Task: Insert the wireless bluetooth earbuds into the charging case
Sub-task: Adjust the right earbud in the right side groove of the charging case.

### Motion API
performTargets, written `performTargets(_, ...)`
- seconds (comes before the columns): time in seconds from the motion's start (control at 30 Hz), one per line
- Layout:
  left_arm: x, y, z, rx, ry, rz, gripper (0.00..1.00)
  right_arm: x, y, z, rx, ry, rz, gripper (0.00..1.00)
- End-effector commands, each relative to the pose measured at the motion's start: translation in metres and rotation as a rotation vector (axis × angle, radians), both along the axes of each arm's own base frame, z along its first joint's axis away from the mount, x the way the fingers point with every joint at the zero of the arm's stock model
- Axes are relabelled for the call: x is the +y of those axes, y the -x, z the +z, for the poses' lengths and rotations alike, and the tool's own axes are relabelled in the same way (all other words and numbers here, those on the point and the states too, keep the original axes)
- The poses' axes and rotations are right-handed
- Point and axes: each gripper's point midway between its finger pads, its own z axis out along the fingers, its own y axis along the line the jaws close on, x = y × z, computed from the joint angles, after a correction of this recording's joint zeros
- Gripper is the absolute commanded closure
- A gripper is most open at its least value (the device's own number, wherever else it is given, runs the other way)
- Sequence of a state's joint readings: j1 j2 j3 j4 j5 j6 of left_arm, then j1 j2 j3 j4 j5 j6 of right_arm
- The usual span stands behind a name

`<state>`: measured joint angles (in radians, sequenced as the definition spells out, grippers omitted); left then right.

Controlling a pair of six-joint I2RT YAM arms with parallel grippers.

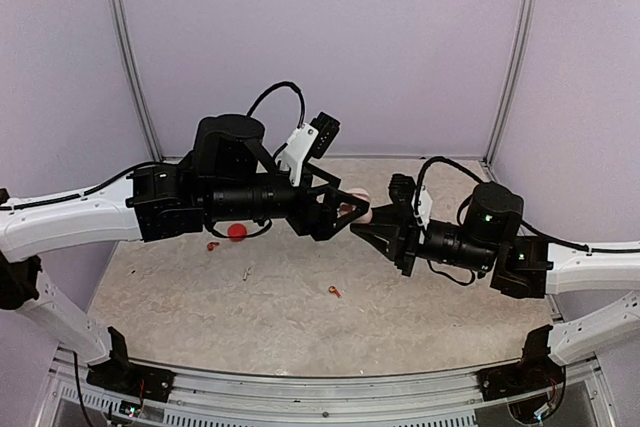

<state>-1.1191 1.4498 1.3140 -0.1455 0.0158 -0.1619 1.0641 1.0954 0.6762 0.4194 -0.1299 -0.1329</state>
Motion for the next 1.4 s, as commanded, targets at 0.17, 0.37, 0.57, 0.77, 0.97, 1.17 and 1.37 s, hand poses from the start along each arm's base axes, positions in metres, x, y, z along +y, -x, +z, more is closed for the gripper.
performTargets(0.17, 0.008, -0.035, -0.002, 0.022, 0.029, 0.127, 0.16, 0.011, 0.028, 0.035, -0.071, -0.103, 0.123, 1.00)
performTargets(0.37, 0.011, -0.036, 0.002, 0.031, 0.062, 0.121, 0.15, 0.012, 0.029, 0.036, -0.074, -0.111, 0.130, 1.00)
performTargets(0.57, 0.008, -0.036, 0.000, 0.041, 0.072, 0.107, 0.13, 0.014, 0.031, 0.038, -0.074, -0.121, 0.140, 1.00)
performTargets(0.77, 0.009, -0.038, 0.001, 0.047, 0.089, 0.115, 0.13, 0.015, 0.032, 0.039, -0.075, -0.126, 0.145, 1.00)
performTargets(0.97, 0.004, -0.031, 0.002, 0.045, 0.095, 0.061, 0.11, 0.013, 0.031, 0.040, -0.070, -0.132, 0.136, 1.00)
performTargets(1.17, -0.004, 0.009, 0.031, -0.064, 0.166, -0.092, 0.03, 0.009, 0.026, 0.036, -0.055, -0.139, 0.105, 1.00)
performTargets(1.37, 0.004, 0.027, 0.063, -0.169, 0.206, -0.126, 0.01, 0.008, 0.024, 0.029, -0.034, -0.132, 0.093, 1.00)
